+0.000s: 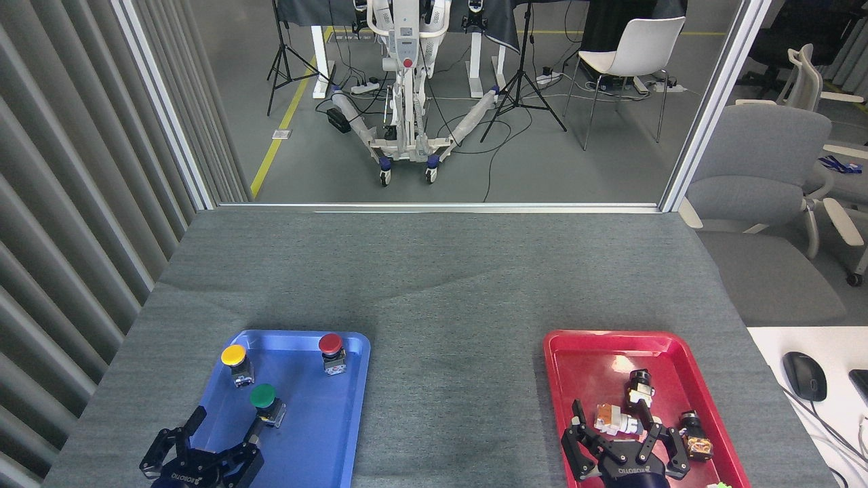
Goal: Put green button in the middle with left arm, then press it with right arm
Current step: 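Lower the left gripper onto the green button and grasp it, then carry the green button off the blue tray and set it on the table center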
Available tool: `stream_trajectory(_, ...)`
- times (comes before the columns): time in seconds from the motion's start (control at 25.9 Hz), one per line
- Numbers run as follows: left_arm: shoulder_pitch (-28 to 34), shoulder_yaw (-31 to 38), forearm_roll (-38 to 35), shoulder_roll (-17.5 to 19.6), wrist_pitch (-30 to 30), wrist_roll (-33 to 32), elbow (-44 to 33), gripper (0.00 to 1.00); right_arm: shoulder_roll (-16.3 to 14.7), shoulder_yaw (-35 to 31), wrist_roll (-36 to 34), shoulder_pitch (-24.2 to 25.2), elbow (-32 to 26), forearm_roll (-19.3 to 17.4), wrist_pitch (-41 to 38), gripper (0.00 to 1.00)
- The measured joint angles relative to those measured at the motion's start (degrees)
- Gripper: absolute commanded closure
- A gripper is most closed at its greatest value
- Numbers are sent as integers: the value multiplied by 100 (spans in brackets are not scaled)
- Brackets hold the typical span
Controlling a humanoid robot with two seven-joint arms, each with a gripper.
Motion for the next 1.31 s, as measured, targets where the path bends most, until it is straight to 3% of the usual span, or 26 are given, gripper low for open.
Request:
stream_trajectory(0.27,-444,-150,-144,0,-207,-157,787,1,10,0,-12,8,0,-2,6,0)
stream_trajectory(0.73,-1093,-505,-167,-20,-253,-213,1477,1,19,-51,-24,-8,0,15,-27,0)
stream_trajectory(1.12,-1348,-540,-159,-64,-194,-207,1929,52,381,-409,-18,36,-2,495,-547,0)
stream_trajectory(1.31,-1357,-542,-169,-38,-247,-173,1988,97,565,-599,-12,39,-2,606,-756,0)
